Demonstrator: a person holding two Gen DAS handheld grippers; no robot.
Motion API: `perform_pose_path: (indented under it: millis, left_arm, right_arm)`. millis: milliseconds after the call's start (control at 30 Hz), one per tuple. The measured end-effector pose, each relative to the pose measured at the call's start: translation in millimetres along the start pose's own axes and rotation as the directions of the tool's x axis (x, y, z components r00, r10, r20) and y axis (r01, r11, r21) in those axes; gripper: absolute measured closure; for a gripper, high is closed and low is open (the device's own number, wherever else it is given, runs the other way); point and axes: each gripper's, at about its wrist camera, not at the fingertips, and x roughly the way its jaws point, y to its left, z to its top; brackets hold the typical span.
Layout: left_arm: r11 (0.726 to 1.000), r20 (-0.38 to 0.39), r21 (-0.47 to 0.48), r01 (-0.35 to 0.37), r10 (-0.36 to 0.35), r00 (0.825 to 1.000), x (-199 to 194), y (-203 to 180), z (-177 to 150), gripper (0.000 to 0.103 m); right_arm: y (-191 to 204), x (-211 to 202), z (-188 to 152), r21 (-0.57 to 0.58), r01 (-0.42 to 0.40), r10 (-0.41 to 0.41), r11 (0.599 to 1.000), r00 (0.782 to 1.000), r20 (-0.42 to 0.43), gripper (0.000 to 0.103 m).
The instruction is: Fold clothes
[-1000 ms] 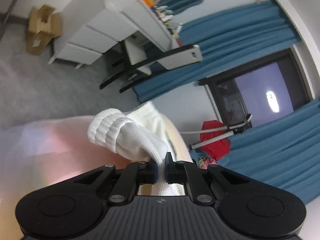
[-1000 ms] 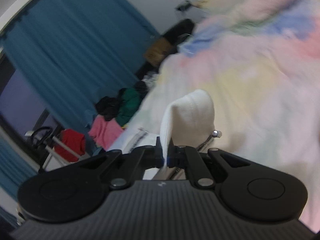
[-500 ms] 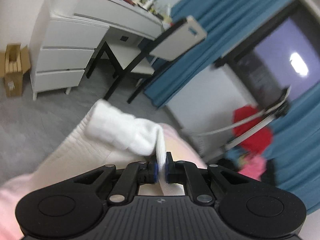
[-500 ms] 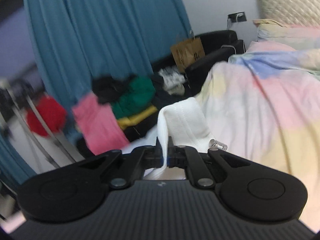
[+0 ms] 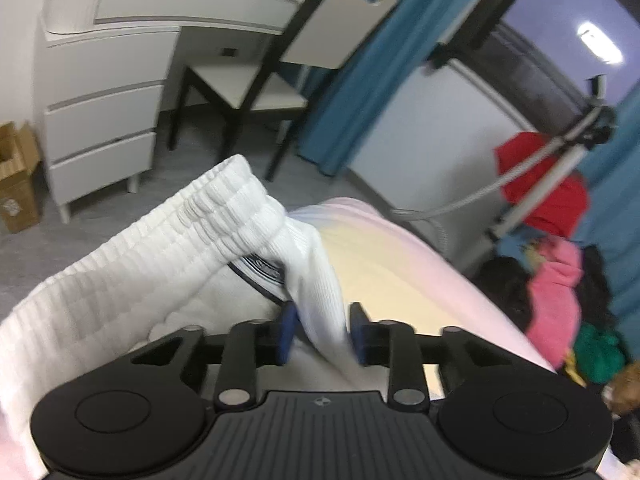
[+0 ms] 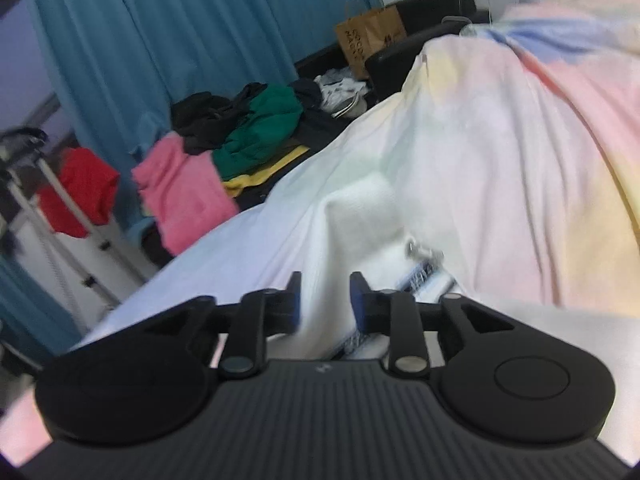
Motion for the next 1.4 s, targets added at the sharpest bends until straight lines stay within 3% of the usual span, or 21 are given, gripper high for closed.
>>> perform_pose_path:
  millis: [67, 167, 233, 300, 367, 400, 467, 533, 567, 633, 667, 700, 733, 833, 933, 967, 1000, 1067, 1200, 1300, 1400]
  left_arm:
    - [0.999, 0.007, -0.007, 0.043, -0.043, 0.999, -29, 16, -7, 0.044]
    - [0.999, 0.044, -0.024, 0.041, -0.040, 0.998, -77, 42, -25, 0.027]
    - [0.995, 0.042, -0.058, 0.082, -0.079, 0.996, -103, 63, -38, 0.024]
    - [0.984, 0.003, -0.149, 0.093, -0.094, 0.996, -122, 85, -57, 0.020]
    - [0.961, -0.045, -0.267, 0.078, -0.093, 0.995, -132, 106, -77, 0.020]
    - [0.940, -0.059, -0.332, 0.082, -0.107, 0.992, -134, 117, -87, 0.020]
    - [0.895, -0.085, -0.437, 0.089, -0.140, 0.986, -135, 137, -105, 0.020]
    - [0.871, -0.107, -0.480, 0.101, -0.172, 0.979, -126, 147, -113, 0.020]
    - [0.872, -0.106, -0.477, 0.107, -0.177, 0.978, -122, 148, -115, 0.020]
    - [0.881, -0.084, -0.455, 0.134, -0.192, 0.978, -114, 144, -114, 0.020]
    - [0.883, -0.066, -0.447, 0.145, -0.194, 0.979, -109, 142, -113, 0.023]
    - [0.885, -0.034, -0.443, 0.145, -0.178, 0.983, -106, 140, -112, 0.033]
    - [0.887, 0.004, -0.440, 0.138, -0.152, 0.988, -103, 138, -111, 0.038]
    - [0.890, 0.088, -0.428, 0.158, -0.133, 0.987, -87, 134, -107, 0.057]
    - [0.892, 0.121, -0.415, 0.178, -0.140, 0.983, -73, 132, -101, 0.078]
    - [0.893, 0.133, -0.410, 0.187, -0.145, 0.981, -73, 130, -100, 0.085]
    - [0.894, 0.145, -0.403, 0.195, -0.148, 0.978, -74, 129, -98, 0.088]
    - [0.887, 0.164, -0.415, 0.204, -0.148, 0.975, -80, 127, -97, 0.090]
    - [0.899, 0.187, -0.376, 0.225, -0.165, 0.969, -91, 119, -81, 0.092]
    - [0.923, 0.176, -0.323, 0.208, -0.157, 0.972, -109, 116, -76, 0.093]
    - [0.922, 0.162, -0.327, 0.207, -0.161, 0.974, -132, 115, -77, 0.093]
  right_arm:
    - [-8, -26, -4, 0.048, -0.048, 0.048, 0.998, 0.999, -0.001, 0.062]
    - [-34, -70, -27, 0.205, -0.149, 0.152, 0.967, 0.988, 0.002, 0.047]
    - [-48, -93, -48, 0.304, -0.186, 0.203, 0.934, 0.979, -0.025, 0.039]
    - [-55, -105, -68, 0.369, -0.192, 0.236, 0.909, 0.969, -0.077, 0.035]
    - [-58, -112, -86, 0.420, -0.184, 0.264, 0.888, 0.955, -0.138, 0.032]
    - [-60, -116, -96, 0.445, -0.179, 0.278, 0.877, 0.946, -0.168, 0.027]
    - [-63, -121, -112, 0.489, -0.163, 0.308, 0.857, 0.923, -0.232, 0.026]
    - [-60, -113, -124, 0.517, -0.143, 0.339, 0.844, 0.889, -0.308, 0.027]
    - [-59, -111, -130, 0.534, -0.136, 0.351, 0.834, 0.879, -0.324, 0.028]
    - [-57, -107, -138, 0.563, -0.125, 0.355, 0.817, 0.878, -0.321, 0.026]
    - [-54, -104, -139, 0.561, -0.126, 0.346, 0.818, 0.887, -0.305, 0.026]
    - [-52, -100, -139, 0.555, -0.128, 0.332, 0.822, 0.900, -0.284, 0.026]
    - [-50, -95, -139, 0.548, -0.130, 0.318, 0.826, 0.911, -0.262, 0.027]
    - [-52, -78, -133, 0.530, -0.136, 0.271, 0.837, 0.944, -0.187, 0.034]
    - [-59, -63, -125, 0.520, -0.128, 0.218, 0.845, 0.969, -0.116, 0.058]
    - [-61, -58, -122, 0.516, -0.120, 0.203, 0.848, 0.973, -0.106, 0.071]
    - [-62, -54, -118, 0.510, -0.114, 0.189, 0.852, 0.977, -0.098, 0.079]
    - [-66, -51, -111, 0.507, -0.114, 0.176, 0.854, 0.981, -0.076, 0.087]
    - [-77, -65, -100, 0.509, -0.152, 0.201, 0.847, 0.979, -0.044, 0.090]
    - [-77, -86, -93, 0.442, -0.188, 0.217, 0.877, 0.976, -0.015, 0.090]
    - [-83, -107, -90, 0.462, -0.197, 0.227, 0.864, 0.974, -0.009, 0.091]
